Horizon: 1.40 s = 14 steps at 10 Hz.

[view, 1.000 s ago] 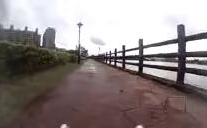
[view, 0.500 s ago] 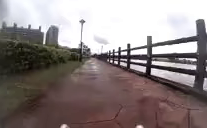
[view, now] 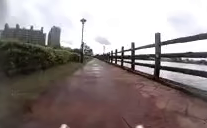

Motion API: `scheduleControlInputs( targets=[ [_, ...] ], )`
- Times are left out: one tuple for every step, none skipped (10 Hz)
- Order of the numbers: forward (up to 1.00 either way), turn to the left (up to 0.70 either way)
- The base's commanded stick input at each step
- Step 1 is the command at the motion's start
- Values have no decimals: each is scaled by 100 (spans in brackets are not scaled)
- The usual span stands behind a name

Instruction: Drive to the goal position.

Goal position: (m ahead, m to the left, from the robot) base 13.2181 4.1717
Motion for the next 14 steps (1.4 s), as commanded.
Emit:
scheduleControlInputs(
  targets=[
    [85, 1],
    [85, 1],
    [85, 1],
    [85, 1],
    [85, -5],
    [85, -26],
    [85, -33],
    [85, -11],
    [85, -2],
    [85, 1],
    [85, 1],
    [85, 1],
    [85, 1],
    [85, 1]
  ],
)
